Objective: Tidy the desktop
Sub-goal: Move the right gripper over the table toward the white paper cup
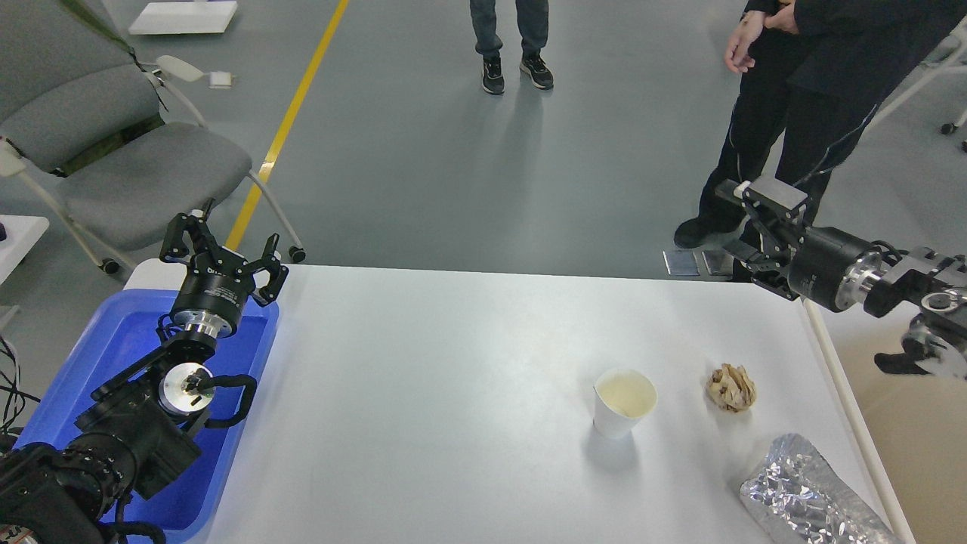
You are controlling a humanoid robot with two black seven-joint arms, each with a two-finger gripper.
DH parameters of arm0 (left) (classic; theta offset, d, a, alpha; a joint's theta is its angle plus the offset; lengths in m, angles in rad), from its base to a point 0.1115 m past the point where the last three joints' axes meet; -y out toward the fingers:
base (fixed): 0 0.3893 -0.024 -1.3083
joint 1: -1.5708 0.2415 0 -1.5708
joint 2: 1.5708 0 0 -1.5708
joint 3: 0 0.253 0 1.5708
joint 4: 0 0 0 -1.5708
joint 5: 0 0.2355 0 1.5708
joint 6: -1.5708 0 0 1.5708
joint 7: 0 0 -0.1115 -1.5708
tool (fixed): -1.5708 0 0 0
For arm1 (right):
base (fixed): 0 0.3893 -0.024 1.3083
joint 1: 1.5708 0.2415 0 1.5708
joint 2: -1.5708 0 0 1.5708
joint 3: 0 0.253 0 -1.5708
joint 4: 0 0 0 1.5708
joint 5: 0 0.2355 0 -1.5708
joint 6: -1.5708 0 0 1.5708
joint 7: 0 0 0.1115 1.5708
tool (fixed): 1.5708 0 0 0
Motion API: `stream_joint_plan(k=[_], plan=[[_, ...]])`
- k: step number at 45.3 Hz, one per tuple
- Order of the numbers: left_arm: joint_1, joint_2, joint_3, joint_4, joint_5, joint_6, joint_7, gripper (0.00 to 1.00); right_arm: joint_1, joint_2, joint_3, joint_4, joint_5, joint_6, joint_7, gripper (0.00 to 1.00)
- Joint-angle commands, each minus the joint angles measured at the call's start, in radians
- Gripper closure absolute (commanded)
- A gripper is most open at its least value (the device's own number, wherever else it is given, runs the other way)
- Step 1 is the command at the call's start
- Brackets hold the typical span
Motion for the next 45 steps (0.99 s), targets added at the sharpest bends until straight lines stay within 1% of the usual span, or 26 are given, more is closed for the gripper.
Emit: stream_joint_plan(k=[1, 6, 10, 13, 16, 21, 25, 33, 35, 45], plan=[[0.000, 0.000, 0.000, 0.001, 0.000, 0.000, 0.000, 0.00, 0.111, -0.057, -0.111, 0.139, -0.218, 0.084, -0.071, 0.00], [0.000, 0.000, 0.000, -0.001, 0.000, 0.000, 0.000, 0.00, 0.203, -0.054, -0.198, 0.198, -0.400, 0.119, -0.074, 0.00], [0.000, 0.000, 0.000, 0.001, 0.000, 0.000, 0.000, 0.00, 0.265, -0.029, -0.284, 0.202, -0.488, 0.111, -0.074, 0.00], [0.000, 0.000, 0.001, 0.001, 0.000, 0.000, 0.000, 0.00, 0.308, 0.003, -0.339, 0.199, -0.502, 0.111, -0.071, 0.00], [0.000, 0.000, 0.000, 0.001, 0.000, 0.000, 0.000, 0.00, 0.362, 0.044, -0.457, 0.196, -0.529, 0.111, -0.071, 0.00], [0.000, -0.001, 0.000, -0.001, 0.000, 0.000, 0.000, 0.00, 0.420, 0.143, -0.602, 0.149, -0.594, 0.105, -0.069, 0.00], [0.000, -0.001, 0.000, -0.001, 0.000, 0.000, 0.000, 0.00, 0.420, 0.204, -0.643, 0.109, -0.608, 0.098, -0.066, 0.00], [0.000, 0.000, 0.000, 0.001, 0.000, 0.000, 0.000, 0.00, 0.382, 0.284, -0.683, 0.000, -0.709, 0.029, -0.066, 0.00], [0.000, 0.000, 0.000, 0.001, 0.000, 0.000, 0.000, 0.00, 0.379, 0.290, -0.707, -0.032, -0.733, 0.019, -0.065, 0.00], [0.000, 0.000, 0.000, 0.001, 0.000, 0.000, 0.000, 0.00, 0.353, 0.290, -0.737, -0.043, -0.759, -0.013, -0.062, 0.00]])
